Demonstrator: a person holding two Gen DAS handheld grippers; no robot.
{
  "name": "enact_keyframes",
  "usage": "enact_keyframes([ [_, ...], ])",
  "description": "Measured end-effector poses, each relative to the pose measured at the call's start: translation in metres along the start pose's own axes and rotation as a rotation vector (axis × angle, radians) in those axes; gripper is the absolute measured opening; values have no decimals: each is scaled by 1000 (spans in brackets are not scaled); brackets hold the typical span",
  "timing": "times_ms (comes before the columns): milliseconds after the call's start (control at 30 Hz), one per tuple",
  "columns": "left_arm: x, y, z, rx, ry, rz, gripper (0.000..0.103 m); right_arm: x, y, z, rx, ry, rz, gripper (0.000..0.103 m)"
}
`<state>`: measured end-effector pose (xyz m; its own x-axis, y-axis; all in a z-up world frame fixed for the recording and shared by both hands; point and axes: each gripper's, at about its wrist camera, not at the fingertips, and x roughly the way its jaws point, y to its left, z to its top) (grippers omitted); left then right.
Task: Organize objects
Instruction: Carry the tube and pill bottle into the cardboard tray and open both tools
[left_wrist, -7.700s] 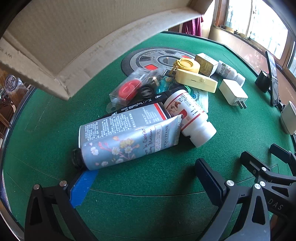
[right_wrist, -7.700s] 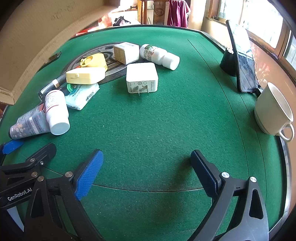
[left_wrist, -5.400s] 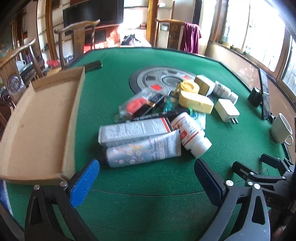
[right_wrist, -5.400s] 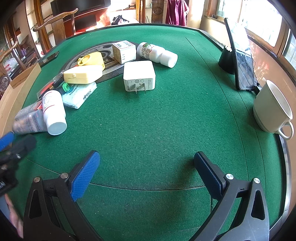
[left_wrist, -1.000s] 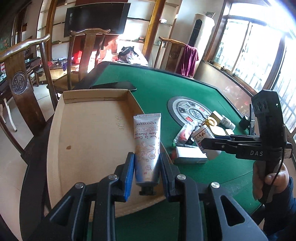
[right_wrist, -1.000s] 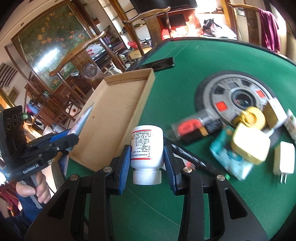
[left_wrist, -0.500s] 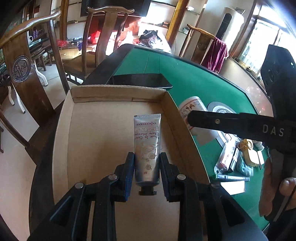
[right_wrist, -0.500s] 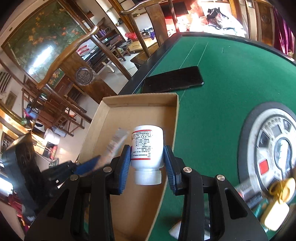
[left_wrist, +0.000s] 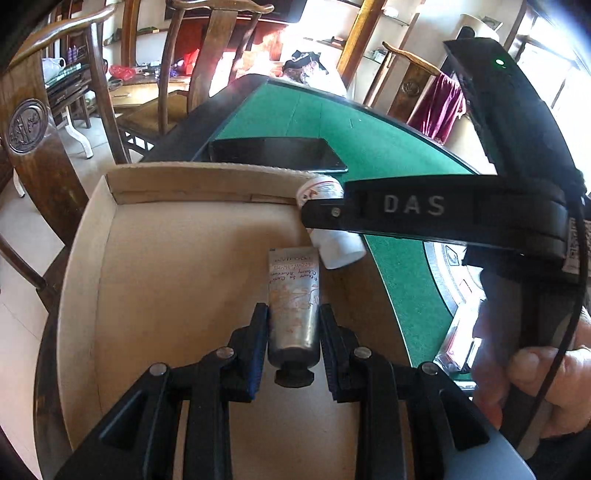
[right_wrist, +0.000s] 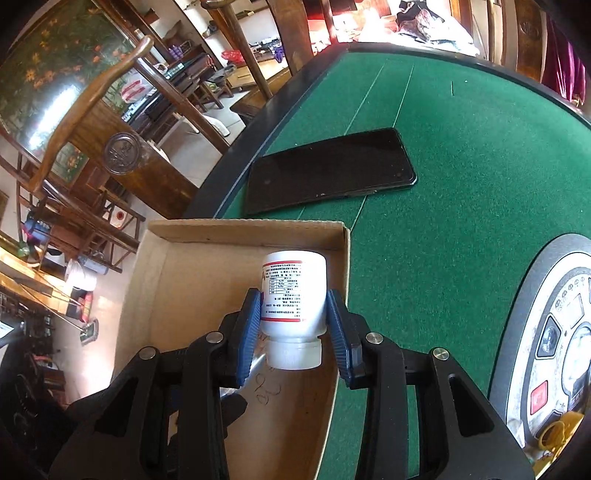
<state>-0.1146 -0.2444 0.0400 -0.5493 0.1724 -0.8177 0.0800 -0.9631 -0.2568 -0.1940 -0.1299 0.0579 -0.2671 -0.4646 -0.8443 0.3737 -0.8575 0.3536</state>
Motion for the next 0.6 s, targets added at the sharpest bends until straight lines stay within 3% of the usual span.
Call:
enact_keyframes([
  [600, -1, 7, -12, -28, 13, -19, 28, 16, 15, 7, -59, -15, -75, 36],
])
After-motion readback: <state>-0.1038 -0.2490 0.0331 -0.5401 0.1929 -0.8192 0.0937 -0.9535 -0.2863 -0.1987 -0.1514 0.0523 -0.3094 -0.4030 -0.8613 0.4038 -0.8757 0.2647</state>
